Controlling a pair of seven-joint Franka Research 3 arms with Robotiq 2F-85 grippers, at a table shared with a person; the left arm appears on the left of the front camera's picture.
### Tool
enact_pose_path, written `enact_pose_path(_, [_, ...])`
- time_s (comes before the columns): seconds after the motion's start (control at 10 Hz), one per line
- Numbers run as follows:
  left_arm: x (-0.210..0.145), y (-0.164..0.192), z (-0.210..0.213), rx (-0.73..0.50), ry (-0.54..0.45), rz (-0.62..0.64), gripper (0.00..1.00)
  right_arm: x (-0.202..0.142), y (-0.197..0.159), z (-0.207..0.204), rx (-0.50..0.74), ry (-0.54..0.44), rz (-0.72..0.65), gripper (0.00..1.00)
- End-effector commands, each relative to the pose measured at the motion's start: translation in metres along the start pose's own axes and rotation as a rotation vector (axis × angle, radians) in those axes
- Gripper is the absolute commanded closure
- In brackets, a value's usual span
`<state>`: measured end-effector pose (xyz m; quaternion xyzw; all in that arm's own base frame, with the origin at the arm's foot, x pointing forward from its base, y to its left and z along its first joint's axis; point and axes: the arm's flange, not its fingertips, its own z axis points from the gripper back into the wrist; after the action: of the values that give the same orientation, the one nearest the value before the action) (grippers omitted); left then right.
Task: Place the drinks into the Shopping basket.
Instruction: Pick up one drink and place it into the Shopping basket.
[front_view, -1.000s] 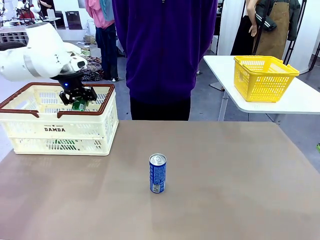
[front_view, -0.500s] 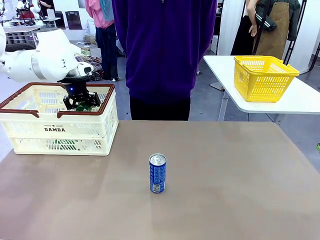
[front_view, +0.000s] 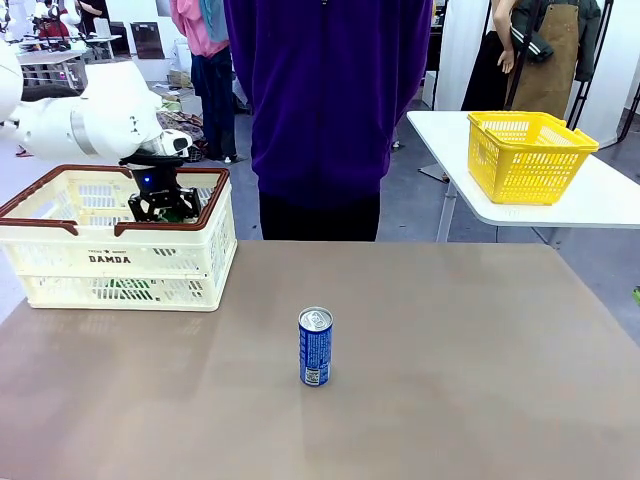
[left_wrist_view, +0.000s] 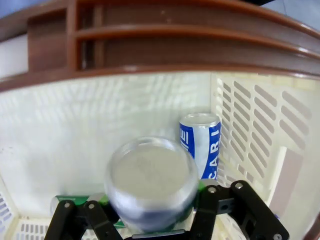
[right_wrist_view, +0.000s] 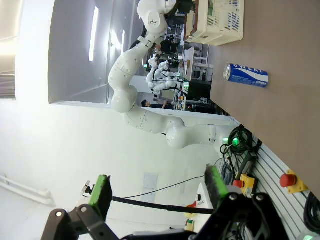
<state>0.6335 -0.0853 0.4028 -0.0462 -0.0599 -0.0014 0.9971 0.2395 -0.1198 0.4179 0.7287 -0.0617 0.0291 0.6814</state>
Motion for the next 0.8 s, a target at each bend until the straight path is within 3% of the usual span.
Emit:
enact_pose_path(0.0, [0.008, -0.005, 0.009, 0.037, -0.006, 0.008, 0.0, 0.003, 0.003, 0.0, 0.015, -0.005, 0.015, 0.0])
enact_pose_path(0.4, [0.003, -0.001, 0.017, 0.013, -0.025, 0.016, 0.0, 0.003, 0.003, 0.0, 0.015, -0.005, 0.015, 0.0])
enact_pose_path(0.7, [-0.02, 0.009, 0.06, -0.018, -0.088, 0.003, 0.0, 0.003, 0.003, 0.0, 0.015, -0.005, 0.015, 0.0])
